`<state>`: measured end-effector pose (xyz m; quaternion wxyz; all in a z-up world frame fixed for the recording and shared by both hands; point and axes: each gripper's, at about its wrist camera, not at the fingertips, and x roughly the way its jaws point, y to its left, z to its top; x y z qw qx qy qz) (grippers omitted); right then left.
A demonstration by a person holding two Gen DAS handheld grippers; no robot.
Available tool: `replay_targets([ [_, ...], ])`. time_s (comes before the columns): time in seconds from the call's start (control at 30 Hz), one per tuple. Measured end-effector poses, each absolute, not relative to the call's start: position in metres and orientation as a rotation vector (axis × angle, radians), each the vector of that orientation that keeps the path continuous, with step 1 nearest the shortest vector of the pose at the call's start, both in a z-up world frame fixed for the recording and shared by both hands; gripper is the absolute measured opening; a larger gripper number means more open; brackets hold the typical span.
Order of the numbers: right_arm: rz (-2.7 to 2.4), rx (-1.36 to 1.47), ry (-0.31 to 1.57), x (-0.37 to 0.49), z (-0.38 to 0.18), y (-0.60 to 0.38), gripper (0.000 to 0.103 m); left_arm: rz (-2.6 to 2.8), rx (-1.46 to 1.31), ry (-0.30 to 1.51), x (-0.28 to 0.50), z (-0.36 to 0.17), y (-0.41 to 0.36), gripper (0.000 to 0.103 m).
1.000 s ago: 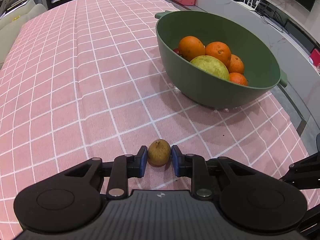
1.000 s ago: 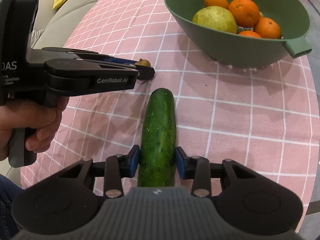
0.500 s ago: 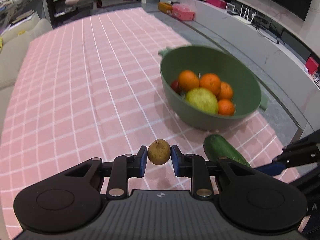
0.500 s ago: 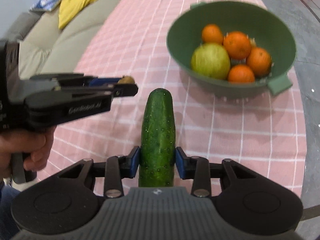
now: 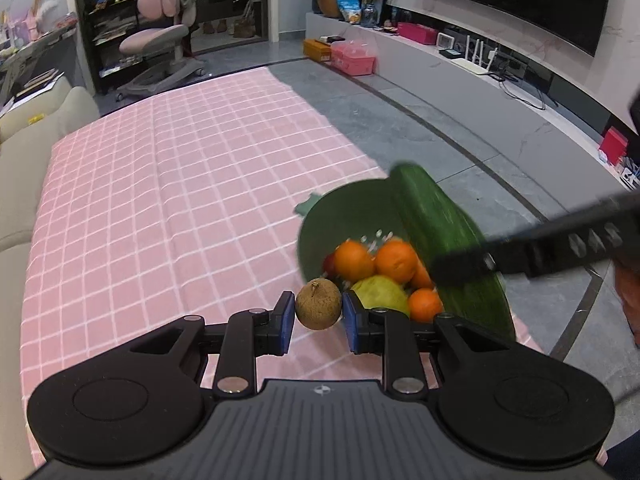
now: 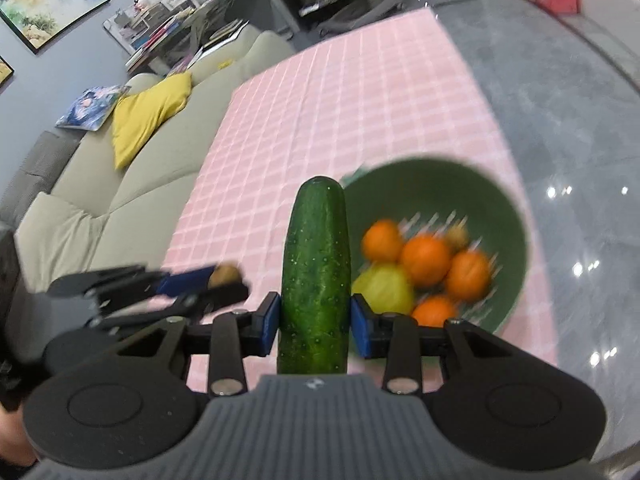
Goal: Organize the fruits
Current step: 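Carry the kiwi and cucumber over the colander with both tools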
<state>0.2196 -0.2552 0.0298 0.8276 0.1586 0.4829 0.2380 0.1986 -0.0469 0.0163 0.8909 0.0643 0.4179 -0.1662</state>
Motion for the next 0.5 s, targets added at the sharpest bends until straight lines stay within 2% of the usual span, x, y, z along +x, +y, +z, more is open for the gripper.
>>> replay_targets([
  [0.27,0.404,0.159,0.993,0.26,0.012,-0.275,0.034,-0.36,0.127,0.905,0.223,-0.007,-0.084,0.029],
  [0.5,0.4,0.117,0.999,0.273,-0.009,-0.267,0.035,-0.345,0.134,0.948,0.231,-0.026,-0.104,0.03],
])
